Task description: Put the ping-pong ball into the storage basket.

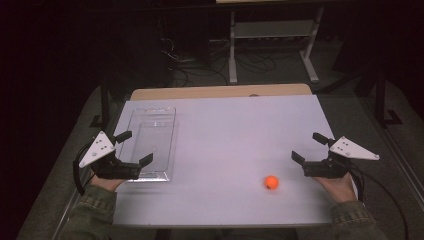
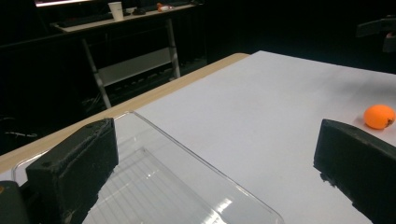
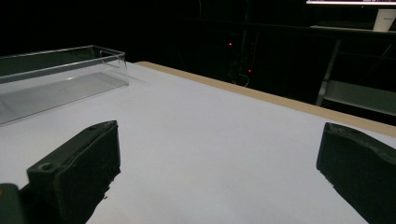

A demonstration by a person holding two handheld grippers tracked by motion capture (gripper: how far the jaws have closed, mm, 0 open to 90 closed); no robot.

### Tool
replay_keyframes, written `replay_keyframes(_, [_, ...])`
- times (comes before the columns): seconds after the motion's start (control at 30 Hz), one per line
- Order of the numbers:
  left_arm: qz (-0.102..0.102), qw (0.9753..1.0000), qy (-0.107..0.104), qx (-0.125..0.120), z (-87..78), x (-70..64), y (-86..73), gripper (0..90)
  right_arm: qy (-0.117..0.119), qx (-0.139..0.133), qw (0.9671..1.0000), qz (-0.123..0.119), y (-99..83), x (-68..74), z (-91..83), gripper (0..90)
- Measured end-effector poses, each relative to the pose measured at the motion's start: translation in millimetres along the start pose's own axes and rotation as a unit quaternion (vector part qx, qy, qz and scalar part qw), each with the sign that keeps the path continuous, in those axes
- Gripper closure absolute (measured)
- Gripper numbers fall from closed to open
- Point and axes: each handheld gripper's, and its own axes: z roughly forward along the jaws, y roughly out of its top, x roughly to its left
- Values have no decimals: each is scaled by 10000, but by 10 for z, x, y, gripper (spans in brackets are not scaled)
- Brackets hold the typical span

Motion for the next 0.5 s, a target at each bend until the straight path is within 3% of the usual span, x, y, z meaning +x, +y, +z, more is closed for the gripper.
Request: replay_keyframes(0.5, [270,9992,-107,257,60,-1,155,0,-1,20,10000,16,-8,-1,5,0])
